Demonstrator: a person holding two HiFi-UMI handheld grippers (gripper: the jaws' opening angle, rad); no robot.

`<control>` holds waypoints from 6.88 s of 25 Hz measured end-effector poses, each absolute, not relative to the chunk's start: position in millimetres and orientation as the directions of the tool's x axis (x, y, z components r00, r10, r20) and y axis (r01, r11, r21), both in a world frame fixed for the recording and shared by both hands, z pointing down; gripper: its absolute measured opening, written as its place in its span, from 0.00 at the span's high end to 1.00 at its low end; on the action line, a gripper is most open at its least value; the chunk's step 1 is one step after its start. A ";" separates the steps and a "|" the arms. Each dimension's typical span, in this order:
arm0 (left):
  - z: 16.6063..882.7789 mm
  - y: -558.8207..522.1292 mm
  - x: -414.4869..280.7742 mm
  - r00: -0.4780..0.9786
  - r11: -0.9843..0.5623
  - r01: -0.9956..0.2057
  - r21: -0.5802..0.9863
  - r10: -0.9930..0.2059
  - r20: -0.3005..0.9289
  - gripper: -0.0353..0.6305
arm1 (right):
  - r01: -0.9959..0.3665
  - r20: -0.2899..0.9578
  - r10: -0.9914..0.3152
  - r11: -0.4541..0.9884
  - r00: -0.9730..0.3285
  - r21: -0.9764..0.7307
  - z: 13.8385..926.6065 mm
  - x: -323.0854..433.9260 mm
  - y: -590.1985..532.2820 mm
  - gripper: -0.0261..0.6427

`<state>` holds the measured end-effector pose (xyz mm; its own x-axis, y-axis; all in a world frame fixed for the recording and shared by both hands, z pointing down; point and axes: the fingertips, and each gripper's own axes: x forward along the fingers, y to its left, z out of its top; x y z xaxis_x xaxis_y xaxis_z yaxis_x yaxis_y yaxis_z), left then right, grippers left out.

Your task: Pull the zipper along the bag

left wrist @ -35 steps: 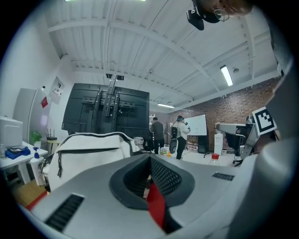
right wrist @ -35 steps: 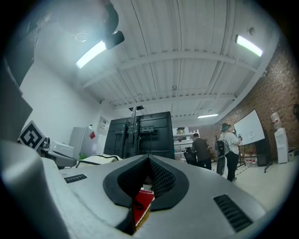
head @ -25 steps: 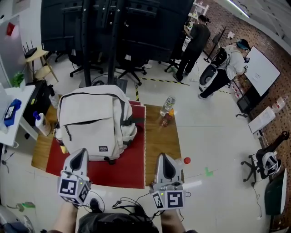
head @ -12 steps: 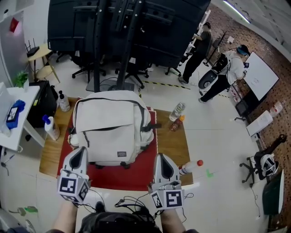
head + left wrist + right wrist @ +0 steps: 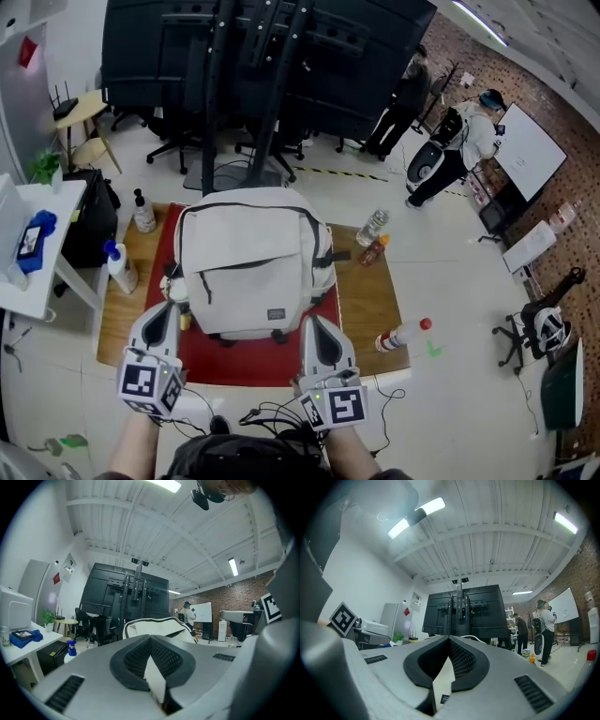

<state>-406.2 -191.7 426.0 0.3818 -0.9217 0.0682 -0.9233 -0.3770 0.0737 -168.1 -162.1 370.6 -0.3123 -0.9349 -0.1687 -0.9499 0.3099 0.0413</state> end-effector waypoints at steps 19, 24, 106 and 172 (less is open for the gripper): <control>433.9 -204.2 -406.4 0.435 -0.430 -0.901 0.060 -0.895 0.103 0.90 | -0.940 -0.103 -0.941 0.332 -0.323 -0.081 405.0 -204.0 -174.4 0.95; 435.6 -215.7 -390.8 0.397 -0.394 -0.918 0.055 -0.910 0.122 0.90 | -0.917 -0.108 -0.920 0.386 -0.376 -0.101 405.4 -195.8 -189.5 0.95; 509.1 -287.2 -379.5 0.647 -0.636 -0.760 0.136 -0.720 0.252 0.86 | -0.788 0.245 -0.780 0.609 -0.576 0.085 508.9 -360.3 -288.4 0.82; 498.1 -272.8 -367.8 0.529 -0.508 -0.849 0.145 -0.817 0.231 0.88 | -0.960 0.100 -0.973 0.221 -0.206 0.171 466.5 -109.8 -326.8 0.88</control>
